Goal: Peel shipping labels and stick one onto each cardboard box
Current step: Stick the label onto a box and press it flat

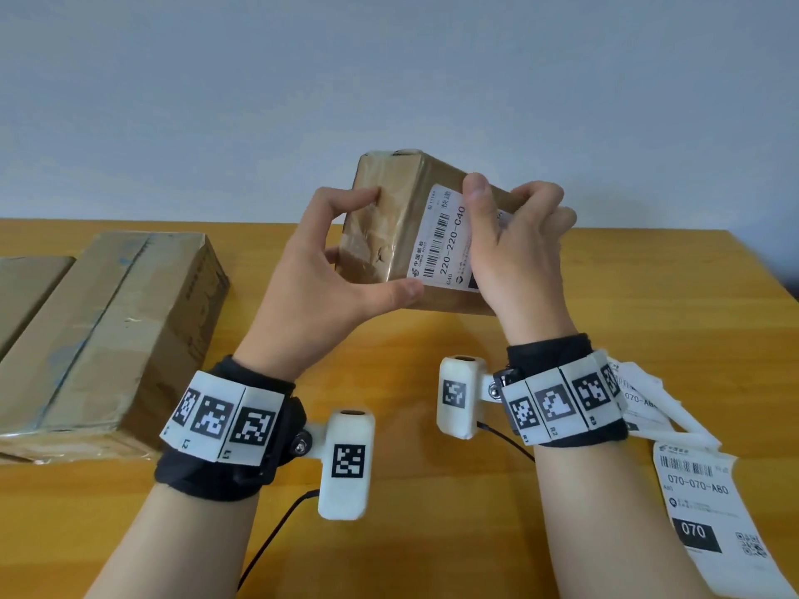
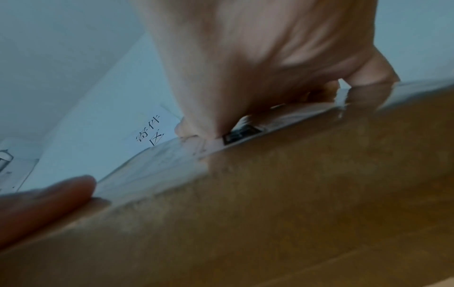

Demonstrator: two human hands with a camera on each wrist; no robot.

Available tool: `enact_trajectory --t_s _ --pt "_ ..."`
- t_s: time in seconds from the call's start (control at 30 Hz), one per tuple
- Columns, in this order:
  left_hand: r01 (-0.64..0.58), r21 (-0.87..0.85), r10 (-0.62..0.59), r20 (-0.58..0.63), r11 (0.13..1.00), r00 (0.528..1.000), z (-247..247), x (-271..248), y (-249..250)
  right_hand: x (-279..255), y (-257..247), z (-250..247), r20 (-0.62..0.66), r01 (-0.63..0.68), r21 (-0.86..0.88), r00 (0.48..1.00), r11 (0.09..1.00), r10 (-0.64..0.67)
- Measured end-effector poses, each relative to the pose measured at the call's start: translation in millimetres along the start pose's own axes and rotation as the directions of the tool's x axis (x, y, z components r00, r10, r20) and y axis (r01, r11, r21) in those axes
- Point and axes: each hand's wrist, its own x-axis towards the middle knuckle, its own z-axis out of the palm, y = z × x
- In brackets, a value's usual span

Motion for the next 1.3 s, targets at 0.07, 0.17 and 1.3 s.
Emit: enact_trajectory --t_s 0.07,0.17,1.3 --pt "0.001 0.004 -0.001 0.001 1.0 1.0 2 -1 1 3 3 -2 -0.032 0.001 -0.01 0.999 1.0 -0.001" --pt "-0.004 0.0 0.004 0.005 1.0 1.0 0 -2 2 6 4 -7 -0.081 0.012 -0.04 0.997 0.999 -0.015" --pt "0.016 -0.341 -0.062 -0.126 0.94 0.99 -16 7 -3 -10 -25 -12 0.41 -0.14 0.045 0.906 0.989 0.11"
